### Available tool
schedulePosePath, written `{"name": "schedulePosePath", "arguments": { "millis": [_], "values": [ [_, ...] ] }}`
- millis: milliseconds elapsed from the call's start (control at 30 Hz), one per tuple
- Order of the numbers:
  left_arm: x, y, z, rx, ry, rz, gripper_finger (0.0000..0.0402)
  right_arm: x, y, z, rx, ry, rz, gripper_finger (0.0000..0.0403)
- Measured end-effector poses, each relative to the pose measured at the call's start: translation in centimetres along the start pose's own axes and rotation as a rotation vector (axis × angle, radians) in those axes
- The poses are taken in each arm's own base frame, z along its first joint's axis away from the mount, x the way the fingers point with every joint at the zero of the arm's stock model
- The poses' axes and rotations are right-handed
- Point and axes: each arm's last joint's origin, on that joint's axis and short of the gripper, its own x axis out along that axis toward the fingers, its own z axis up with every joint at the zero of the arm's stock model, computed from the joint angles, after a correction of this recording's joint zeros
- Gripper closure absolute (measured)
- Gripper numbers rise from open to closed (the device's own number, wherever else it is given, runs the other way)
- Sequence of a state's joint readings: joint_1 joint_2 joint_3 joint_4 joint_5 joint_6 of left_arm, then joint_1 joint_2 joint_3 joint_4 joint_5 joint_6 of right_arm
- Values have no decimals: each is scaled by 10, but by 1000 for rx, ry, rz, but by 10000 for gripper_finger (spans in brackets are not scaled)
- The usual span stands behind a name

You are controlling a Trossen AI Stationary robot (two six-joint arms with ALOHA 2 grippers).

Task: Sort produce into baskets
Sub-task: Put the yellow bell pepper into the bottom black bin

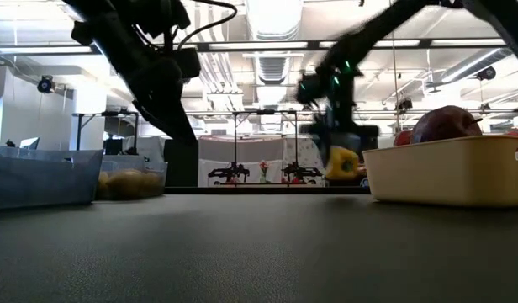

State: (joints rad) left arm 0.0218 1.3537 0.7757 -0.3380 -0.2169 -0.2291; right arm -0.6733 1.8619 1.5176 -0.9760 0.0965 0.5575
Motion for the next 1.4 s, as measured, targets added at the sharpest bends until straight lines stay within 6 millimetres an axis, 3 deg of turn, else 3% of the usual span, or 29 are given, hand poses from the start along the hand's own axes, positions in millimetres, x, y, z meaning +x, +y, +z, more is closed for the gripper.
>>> {"name": "schedulePosePath", "arguments": {
  "millis": [133, 300, 400, 500, 700, 1000, 1233, 1400],
  "values": [
    [-1, -9, -1, 16, -13, -24, 80, -29, 69, -51, -500, -22, 178, 91],
    [-4, -21, -5, 66, -4, -54, 80, -42, 140, -146, -1107, -30, 242, 82],
    [-6, -27, -11, 88, 31, -63, 80, -34, 166, -188, -1233, -43, 234, 76],
    [-9, -35, -13, 93, 31, -83, 80, -23, 187, -212, -1234, -89, 270, 77],
    [-14, -46, -21, 165, 55, -93, 80, -7, 216, -223, -1184, -129, 305, 72],
    [-19, -47, -21, 169, 39, -95, 80, -6, 235, -220, -1185, -128, 296, 36],
    [-11, -54, -17, 159, 2, -127, 80, -42, 234, -221, -1222, -76, 255, 34],
    [-2, -61, -9, 140, -89, -160, 74, -92, 222, -234, -1257, -82, 190, 33]
  ]
}}
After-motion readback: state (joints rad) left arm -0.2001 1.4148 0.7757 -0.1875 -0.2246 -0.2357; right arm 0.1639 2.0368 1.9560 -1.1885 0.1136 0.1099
